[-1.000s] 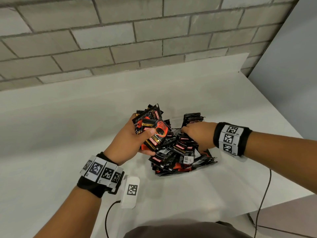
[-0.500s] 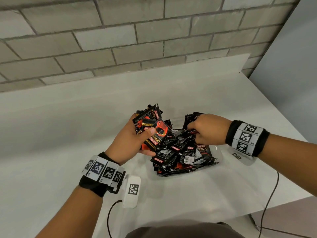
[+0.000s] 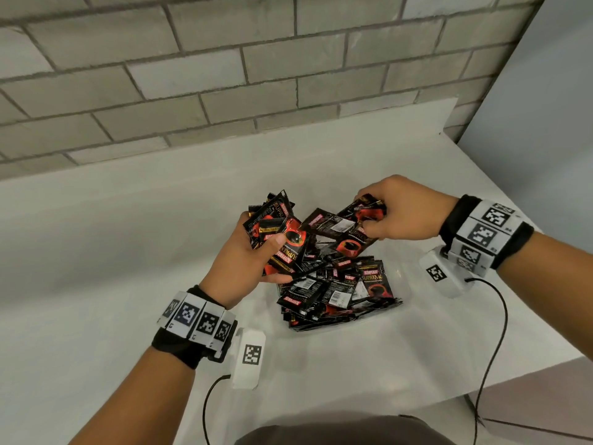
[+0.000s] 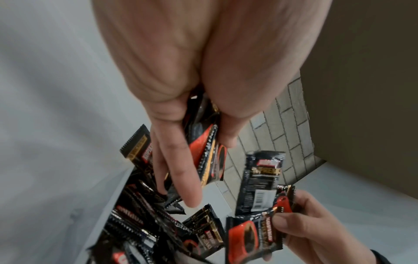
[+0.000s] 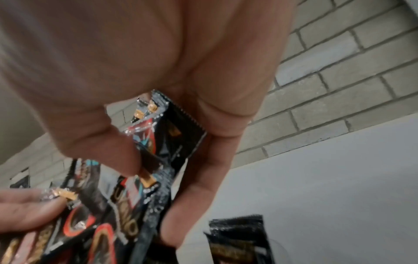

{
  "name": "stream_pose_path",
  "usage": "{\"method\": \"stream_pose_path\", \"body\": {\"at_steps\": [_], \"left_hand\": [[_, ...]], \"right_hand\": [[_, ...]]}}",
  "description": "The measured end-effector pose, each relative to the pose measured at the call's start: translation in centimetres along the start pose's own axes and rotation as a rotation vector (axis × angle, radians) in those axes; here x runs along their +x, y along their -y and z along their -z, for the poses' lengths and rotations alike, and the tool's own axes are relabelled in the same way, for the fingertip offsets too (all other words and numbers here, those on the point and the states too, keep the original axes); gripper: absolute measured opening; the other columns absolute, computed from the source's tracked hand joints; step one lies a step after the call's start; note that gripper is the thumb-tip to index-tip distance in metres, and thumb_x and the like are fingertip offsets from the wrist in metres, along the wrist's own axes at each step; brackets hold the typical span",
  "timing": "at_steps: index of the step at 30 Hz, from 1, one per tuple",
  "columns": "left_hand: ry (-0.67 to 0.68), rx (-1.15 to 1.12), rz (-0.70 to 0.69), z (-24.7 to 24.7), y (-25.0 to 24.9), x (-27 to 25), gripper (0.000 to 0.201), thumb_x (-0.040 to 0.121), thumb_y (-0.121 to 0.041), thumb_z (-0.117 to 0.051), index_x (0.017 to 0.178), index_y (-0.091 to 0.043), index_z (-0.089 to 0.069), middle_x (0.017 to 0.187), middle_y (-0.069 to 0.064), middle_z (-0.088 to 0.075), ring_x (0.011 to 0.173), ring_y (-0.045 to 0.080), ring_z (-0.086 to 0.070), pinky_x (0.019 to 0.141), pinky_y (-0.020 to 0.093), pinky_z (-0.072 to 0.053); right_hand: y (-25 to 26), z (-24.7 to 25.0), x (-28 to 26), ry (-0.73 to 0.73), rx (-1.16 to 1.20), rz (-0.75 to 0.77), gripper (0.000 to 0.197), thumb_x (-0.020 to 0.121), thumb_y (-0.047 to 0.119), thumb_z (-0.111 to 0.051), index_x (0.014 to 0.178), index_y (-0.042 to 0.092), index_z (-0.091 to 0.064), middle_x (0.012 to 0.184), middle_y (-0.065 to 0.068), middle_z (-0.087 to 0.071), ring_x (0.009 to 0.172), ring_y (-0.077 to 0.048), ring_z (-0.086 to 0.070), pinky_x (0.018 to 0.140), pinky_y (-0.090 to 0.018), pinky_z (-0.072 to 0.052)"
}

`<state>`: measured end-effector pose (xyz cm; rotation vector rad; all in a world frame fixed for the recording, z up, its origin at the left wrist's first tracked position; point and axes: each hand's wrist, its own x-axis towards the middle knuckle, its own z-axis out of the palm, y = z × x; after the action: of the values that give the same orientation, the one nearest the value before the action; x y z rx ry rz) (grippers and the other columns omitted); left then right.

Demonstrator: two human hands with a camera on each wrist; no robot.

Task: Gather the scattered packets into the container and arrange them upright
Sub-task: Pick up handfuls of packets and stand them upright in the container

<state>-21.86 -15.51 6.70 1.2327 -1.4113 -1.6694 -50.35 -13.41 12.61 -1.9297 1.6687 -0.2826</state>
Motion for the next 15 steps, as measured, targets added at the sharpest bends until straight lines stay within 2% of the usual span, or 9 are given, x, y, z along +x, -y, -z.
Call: {"method": "stream_pose_path", "body": {"at_steps": [3,5,9,10,12,14,15], "left_hand": [[0.018,-0.040,0.000,0.1,-0.1,-0.1,0.047,0.095,-0.025,-0.068,0.138,-0.024,-0.047,0.135,0.004,-0.063,0.119,0.026,-0.068,0.077,0.055,-0.063],[0.062,-0.078,0.011,-0.2,-0.1,-0.1,0.052,0.092,-0.030,-0.068,0.139,-0.025,-0.047,0.137,0.006,-0.063,0.120,0.030,-0.068,0.081,0.056,-0.062],[0.117,-0.197,0.084,-1.4,-0.5,-0.3,0.039,0.102,-0.021,-0.058,0.140,-0.022,-0.049,0.139,0.008,-0.062,0.119,0.029,-0.068,0.084,0.055,-0.061],[0.118,-0.231,0.105,-1.6,-0.6,-0.3,0.037,0.104,-0.023,-0.056,0.140,-0.021,-0.050,0.140,0.008,-0.062,0.119,0.028,-0.068,0.083,0.054,-0.061],[0.146,-0.259,0.123,-1.5,-0.8,-0.3,0.048,0.102,-0.043,-0.058,0.142,-0.019,-0.048,0.141,0.009,-0.062,0.119,0.029,-0.069,0.081,0.053,-0.061],[0.198,-0.251,0.120,-1.4,-0.8,-0.3,0.072,0.088,-0.060,-0.066,0.144,-0.019,-0.045,0.141,0.010,-0.062,0.118,0.033,-0.069,0.080,0.052,-0.061],[0.222,-0.229,0.116,-1.4,-0.8,-0.3,0.083,0.079,-0.062,-0.075,0.145,-0.021,-0.044,0.141,0.008,-0.062,0.118,0.033,-0.069,0.080,0.052,-0.061]], "right_hand": [[1.3,0.1,-0.3,0.076,0.150,0.017,0.011,0.082,0.011,-0.069,0.092,0.016,-0.068,0.079,-0.006,-0.071,0.062,-0.023,-0.070,0.056,-0.035,-0.060],[2.2,-0.4,-0.4,0.117,0.177,0.027,0.016,0.080,0.006,-0.068,0.093,0.016,-0.066,0.084,-0.011,-0.070,0.061,-0.025,-0.071,0.055,-0.040,-0.061],[2.8,-2.0,0.4,0.130,0.206,-0.028,0.030,0.079,0.010,-0.070,0.101,0.026,-0.057,0.096,-0.018,-0.066,0.057,-0.027,-0.072,0.058,-0.055,-0.059],[2.8,-2.3,0.7,0.124,0.216,-0.038,0.032,0.080,0.011,-0.071,0.104,0.026,-0.056,0.098,-0.017,-0.065,0.057,-0.028,-0.073,0.060,-0.057,-0.058],[2.9,-2.7,0.9,0.118,0.253,-0.038,0.032,0.084,0.014,-0.072,0.109,0.024,-0.055,0.101,-0.013,-0.066,0.058,-0.026,-0.074,0.064,-0.055,-0.058],[3.1,-2.8,0.9,0.120,0.299,-0.030,0.028,0.089,0.017,-0.073,0.110,0.021,-0.056,0.100,-0.005,-0.069,0.060,-0.024,-0.074,0.061,-0.043,-0.059],[3.2,-2.8,0.9,0.125,0.335,-0.029,0.025,0.090,0.018,-0.073,0.109,0.019,-0.056,0.098,-0.004,-0.071,0.062,-0.024,-0.074,0.055,-0.035,-0.057]]}}
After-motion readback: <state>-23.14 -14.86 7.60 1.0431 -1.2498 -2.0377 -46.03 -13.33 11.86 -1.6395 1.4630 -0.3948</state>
